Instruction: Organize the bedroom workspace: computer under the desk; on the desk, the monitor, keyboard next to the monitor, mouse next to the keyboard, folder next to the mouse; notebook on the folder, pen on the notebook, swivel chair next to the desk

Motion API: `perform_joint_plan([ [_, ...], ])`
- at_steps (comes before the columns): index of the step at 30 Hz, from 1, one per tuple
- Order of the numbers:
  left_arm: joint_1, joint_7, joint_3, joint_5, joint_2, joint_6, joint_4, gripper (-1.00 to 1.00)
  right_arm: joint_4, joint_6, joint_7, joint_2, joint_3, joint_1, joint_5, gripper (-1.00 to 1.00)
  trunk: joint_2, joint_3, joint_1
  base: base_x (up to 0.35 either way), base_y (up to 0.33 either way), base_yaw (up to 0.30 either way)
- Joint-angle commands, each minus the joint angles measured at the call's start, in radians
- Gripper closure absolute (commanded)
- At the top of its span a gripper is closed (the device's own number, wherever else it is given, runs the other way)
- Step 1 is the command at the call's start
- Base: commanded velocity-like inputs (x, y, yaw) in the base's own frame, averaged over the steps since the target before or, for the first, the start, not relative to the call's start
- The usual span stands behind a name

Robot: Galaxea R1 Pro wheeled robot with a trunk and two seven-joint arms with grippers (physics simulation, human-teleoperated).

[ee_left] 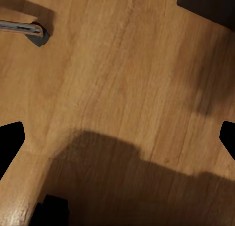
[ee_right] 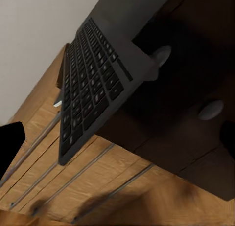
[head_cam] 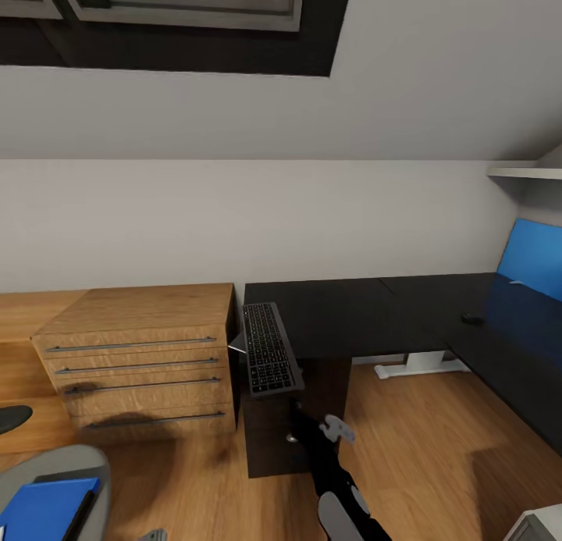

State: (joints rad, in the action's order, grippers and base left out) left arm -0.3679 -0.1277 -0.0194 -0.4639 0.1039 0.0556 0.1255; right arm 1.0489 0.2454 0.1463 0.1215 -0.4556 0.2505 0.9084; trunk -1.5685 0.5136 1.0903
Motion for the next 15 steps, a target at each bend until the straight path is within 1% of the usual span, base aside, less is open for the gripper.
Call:
perform_joint_plan([
  [1,0.0,-0.003,-0.002,-0.009,0.0,0.006,0.002,-1.0,0.0,0.007,0.004,-0.001,-0.004,0.001,0.033,-1.0,-0.001,0.001,0.0,0.0,0.0,0.0],
  [2,0.0,-0.003,-0.002,-0.009,0.0,0.006,0.003,-1.0,0.0,0.007,0.004,-0.005,-0.003,0.001,0.078,-1.0,-0.001,0.001,0.0,0.0,0.0,0.0],
  [3,0.0,-0.003,-0.002,-0.009,0.0,0.006,0.004,-1.0,-0.001,0.006,0.004,-0.008,-0.004,0.001,0.098,-1.0,-0.001,0.001,0.0,0.0,0.0,0.0],
  [4,0.0,-0.003,-0.002,-0.009,0.0,0.006,0.005,-1.0,0.0,0.006,0.004,-0.014,-0.005,0.001,0.133,-1.0,-0.001,0.001,0.0,0.0,0.0,0.0],
  [7,0.0,-0.003,-0.002,-0.009,0.0,0.006,0.006,-1.0,0.0,0.006,0.004,-0.021,-0.007,0.001,0.173,-1.0,-0.001,0.001,0.0,0.0,0.0,0.0],
  [10,0.0,-0.003,-0.002,-0.009,0.0,0.006,0.006,-1.0,0.002,0.006,0.004,-0.023,-0.008,0.001,0.19,-1.0,-0.001,0.001,0.0,0.0,0.0,0.0],
  [15,0.0,-0.003,-0.002,-0.009,0.0,0.006,0.006,-1.0,0.001,0.006,0.004,-0.025,-0.008,0.001,0.202,-1.0,-0.001,0.001,0.0,0.0,0.0,0.0],
])
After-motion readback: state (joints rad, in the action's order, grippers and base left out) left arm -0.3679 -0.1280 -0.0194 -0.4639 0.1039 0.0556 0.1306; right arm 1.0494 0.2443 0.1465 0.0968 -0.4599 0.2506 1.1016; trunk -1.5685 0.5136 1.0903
